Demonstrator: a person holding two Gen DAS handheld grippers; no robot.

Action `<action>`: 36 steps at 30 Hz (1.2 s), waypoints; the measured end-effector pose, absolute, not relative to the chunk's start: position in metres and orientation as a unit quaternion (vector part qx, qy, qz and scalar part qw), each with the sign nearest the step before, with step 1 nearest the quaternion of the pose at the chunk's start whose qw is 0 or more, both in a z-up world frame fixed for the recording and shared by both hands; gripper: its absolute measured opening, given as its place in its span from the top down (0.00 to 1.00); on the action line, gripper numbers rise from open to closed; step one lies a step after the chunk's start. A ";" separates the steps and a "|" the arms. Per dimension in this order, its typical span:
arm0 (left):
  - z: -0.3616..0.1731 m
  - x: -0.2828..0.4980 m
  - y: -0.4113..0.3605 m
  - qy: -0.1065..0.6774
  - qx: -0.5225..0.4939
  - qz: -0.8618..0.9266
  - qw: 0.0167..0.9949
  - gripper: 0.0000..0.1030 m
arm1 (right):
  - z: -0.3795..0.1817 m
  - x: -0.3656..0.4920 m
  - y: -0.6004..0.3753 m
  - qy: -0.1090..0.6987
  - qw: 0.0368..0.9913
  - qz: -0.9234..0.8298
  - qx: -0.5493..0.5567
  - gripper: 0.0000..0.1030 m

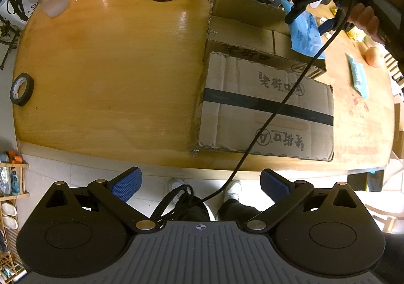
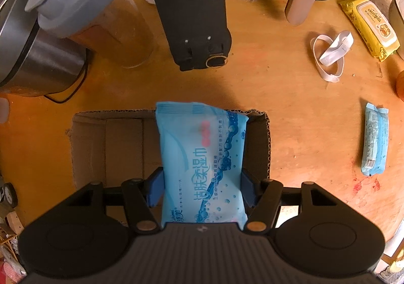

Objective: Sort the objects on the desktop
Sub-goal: 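Lower the packet into the open cardboard box and open the right tool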

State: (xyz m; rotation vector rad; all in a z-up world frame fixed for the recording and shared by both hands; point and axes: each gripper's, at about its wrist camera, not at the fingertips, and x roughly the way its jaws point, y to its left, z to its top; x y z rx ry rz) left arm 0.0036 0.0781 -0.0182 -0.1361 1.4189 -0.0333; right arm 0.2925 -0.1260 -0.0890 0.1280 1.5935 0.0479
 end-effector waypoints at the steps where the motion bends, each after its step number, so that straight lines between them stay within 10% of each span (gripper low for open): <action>1: -0.018 0.003 0.078 0.651 -0.062 -0.015 0.756 0.00 | -0.091 0.292 -0.126 0.715 0.696 0.021 0.058 0.37; 36: -0.024 0.001 0.088 0.667 -0.062 0.000 0.743 0.00 | -0.164 0.291 -0.106 0.730 0.682 0.015 0.041 0.37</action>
